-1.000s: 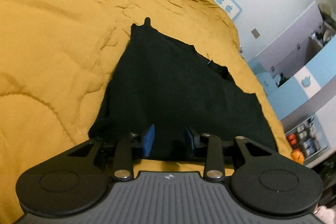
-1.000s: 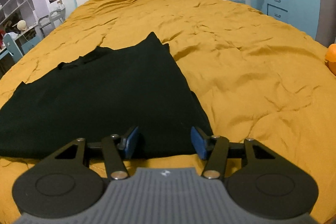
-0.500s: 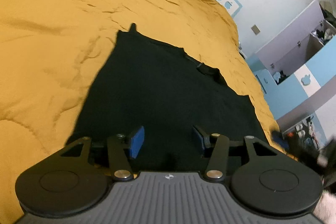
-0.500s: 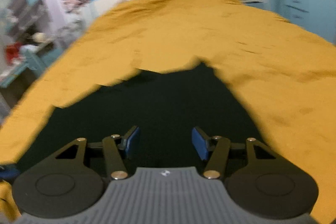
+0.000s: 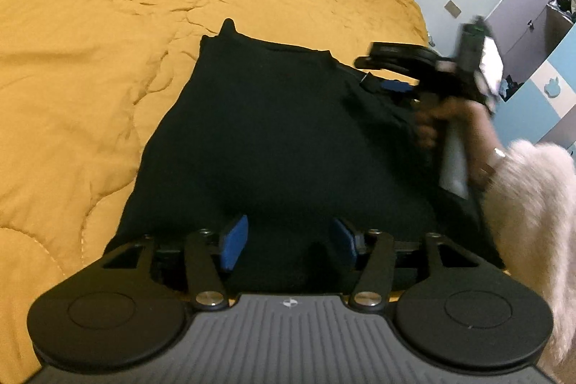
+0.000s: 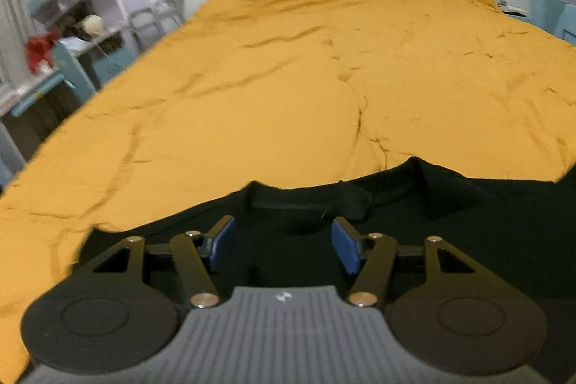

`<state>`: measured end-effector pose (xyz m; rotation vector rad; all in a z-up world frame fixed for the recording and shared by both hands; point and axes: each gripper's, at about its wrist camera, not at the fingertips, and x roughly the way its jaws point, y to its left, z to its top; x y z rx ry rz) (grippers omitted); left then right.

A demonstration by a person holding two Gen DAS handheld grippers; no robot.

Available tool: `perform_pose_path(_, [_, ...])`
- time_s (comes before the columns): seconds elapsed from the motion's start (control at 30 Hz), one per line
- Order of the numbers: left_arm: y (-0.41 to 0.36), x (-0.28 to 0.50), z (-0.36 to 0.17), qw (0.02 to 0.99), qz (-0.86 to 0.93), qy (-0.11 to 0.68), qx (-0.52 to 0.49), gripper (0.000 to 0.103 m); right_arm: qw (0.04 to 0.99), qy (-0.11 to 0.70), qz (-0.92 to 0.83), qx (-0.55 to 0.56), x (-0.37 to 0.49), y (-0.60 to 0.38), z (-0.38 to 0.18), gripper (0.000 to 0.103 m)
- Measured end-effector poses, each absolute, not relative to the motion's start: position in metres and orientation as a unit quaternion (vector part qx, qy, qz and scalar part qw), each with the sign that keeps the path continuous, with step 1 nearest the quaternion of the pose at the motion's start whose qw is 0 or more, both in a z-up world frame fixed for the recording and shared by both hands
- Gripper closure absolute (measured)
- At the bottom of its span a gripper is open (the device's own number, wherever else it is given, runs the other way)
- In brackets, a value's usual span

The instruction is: Fold small clothes

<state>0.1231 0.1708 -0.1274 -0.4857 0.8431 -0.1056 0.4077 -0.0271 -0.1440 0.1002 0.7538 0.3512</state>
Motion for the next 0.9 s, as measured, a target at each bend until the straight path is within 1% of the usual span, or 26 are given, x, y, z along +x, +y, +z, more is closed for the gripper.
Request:
perform_pose_path(0.03, [0.17,0.123,-0.128,0.883,-0.052,0.405,-0.232,0.034,0.914,0.371,0.158,0.048,0.415,-0.024,-0.15,0.045])
perform_pose_path(0.13, [0.166,0.124,-0.128,0.884,-0.057,0.409,-0.221,0.03,0.907,0.393,0.139,0.055,0.431,-0.019,-0.168,0.043])
perform_pose_path(0.2, [0.165,0.125,-0.128,0.885,-0.059,0.409,-0.214,0.03,0.904,0.403,0.127,0.059,0.434,-0.017,-0.176,0.041])
perform_pose_path(0.3, [0.166,0.126,-0.129,0.884,-0.06,0.411,-0.215,0.03,0.909,0.392,0.133,0.039,0.427,-0.01,-0.182,0.037])
perform_pose_path(0.47, [0.164,0.125,-0.129,0.885,-0.057,0.411,-0.21,0.03,0.91,0.387,0.15,0.02,0.411,-0.008,-0.179,0.036])
perform_pose_path(0.6, [0.162,0.125,-0.129,0.886,-0.056,0.411,-0.206,0.03,0.904,0.389,0.179,-0.004,0.386,-0.017,-0.169,0.036])
perform_pose_path(0.9, [0.165,0.122,-0.131,0.887,-0.064,0.406,-0.209,0.03,0.869,0.439,0.227,-0.017,0.288,-0.049,-0.152,0.035])
